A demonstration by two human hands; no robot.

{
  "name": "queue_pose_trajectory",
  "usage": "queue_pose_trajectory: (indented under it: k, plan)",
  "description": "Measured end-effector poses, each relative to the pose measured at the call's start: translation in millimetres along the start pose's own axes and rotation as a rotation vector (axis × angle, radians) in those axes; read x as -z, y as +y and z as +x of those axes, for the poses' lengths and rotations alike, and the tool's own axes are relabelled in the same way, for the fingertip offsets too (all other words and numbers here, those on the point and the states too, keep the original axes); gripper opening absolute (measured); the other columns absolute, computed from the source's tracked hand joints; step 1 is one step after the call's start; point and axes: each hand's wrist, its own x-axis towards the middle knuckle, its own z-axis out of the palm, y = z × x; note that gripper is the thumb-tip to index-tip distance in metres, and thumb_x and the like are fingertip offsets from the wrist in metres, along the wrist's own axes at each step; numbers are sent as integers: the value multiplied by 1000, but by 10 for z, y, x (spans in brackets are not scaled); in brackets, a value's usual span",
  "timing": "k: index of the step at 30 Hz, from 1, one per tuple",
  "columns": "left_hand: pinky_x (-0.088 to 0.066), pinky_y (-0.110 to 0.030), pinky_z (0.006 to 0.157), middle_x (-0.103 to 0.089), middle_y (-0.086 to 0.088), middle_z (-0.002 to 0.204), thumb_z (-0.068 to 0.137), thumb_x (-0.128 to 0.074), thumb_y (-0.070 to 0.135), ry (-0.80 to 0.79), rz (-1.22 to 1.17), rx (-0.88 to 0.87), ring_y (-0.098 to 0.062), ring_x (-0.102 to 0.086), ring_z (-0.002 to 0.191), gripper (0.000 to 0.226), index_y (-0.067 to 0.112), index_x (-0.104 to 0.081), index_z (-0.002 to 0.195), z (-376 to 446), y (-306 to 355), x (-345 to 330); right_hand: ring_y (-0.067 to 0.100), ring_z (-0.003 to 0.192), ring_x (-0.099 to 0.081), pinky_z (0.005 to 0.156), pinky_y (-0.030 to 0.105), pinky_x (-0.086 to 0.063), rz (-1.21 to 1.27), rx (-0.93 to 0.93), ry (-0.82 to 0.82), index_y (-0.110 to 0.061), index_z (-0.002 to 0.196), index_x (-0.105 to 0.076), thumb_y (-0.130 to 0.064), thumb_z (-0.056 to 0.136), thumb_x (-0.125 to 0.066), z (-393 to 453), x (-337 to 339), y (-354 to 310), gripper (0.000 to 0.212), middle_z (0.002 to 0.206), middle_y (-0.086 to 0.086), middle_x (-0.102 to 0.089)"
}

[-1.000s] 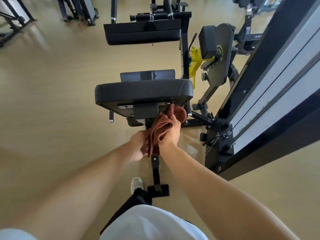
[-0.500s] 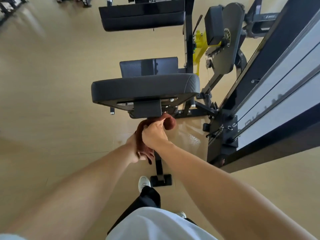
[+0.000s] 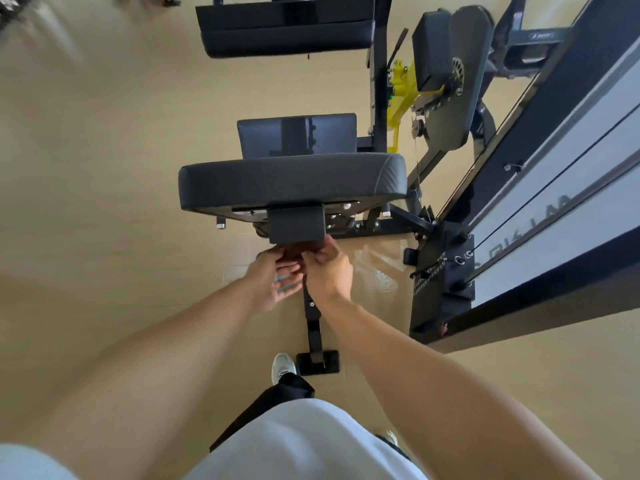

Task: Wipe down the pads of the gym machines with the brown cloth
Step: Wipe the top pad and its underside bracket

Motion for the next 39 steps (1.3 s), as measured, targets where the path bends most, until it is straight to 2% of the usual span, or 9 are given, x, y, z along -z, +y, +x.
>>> queue_pose_trajectory:
  k: [4,10,14,18,23,27,30,35,39]
  plan:
    - [-54,-29,59,-68,-11,92,94,-55,27,252,-17,-269,-21,-65,71,25,5,-65,97,-266,-97,-296,11,99,-59,84,28,-50,125,186,25,-25,85,-57,-22,86,-72,-234,291,36,15,113,-5,-58]
    - [-54,-24,56,-72,-9,92,95,-45,20,154,-329,-451,-25,-68,84,29,6,-67,107,-592,-239,-405,5,102,-64,89,28,-56,238,198,-159,-33,108,-51,-11,88,-67,-554,445,-89,34,110,-11,-67]
    - [-56,-43,83,-65,-17,96,88,-35,-4,84,-487,-390,-35,-64,90,26,1,-59,96,-608,-186,-212,11,110,-63,93,38,-55,231,111,-171,-40,124,-35,2,84,-56,-537,381,-163,61,125,-9,-64]
    - [-57,-35,78,-68,-17,113,83,-35,-21,29,-259,-366,-36,-61,118,53,2,-56,126,-364,-83,-32,22,108,-68,87,42,-62,187,-5,-197,-51,146,-29,-2,74,-59,-225,171,-233,92,131,-3,-64]
    - [-52,-36,96,-71,-3,106,93,-47,-9,41,35,-389,-19,-63,107,39,20,-66,112,-142,63,14,9,85,-69,54,16,-57,356,-120,-277,-44,150,-35,6,88,-62,-12,155,-255,84,122,1,-64]
    - [-43,-39,108,-72,8,109,87,-61,3,32,280,-478,-17,-60,115,43,31,-65,119,-119,2,79,21,106,-69,78,37,-64,359,-79,-242,-61,145,-30,1,80,-57,-77,32,-148,94,129,-1,-65]
    - [-52,-32,97,-71,6,120,82,-70,12,71,351,-603,-17,-65,113,52,27,-59,131,-271,-145,-11,21,111,-68,94,48,-58,262,-3,-190,-77,136,-23,-21,84,-59,-192,37,-44,85,129,-10,-66]
    - [-56,-17,79,-76,2,107,84,-74,18,294,228,-710,-16,-71,98,28,18,-72,113,-709,-376,-307,6,107,-66,97,39,-57,262,106,-130,-60,140,-42,-32,98,-59,-534,438,-144,53,115,-18,-70]
    - [-47,-2,53,-75,5,92,93,-66,22,182,214,-665,-2,-69,79,23,15,-74,114,-890,-517,-577,8,129,-55,109,40,-49,328,117,-82,-67,134,-44,-31,100,-58,-621,678,-138,51,140,-13,-59]
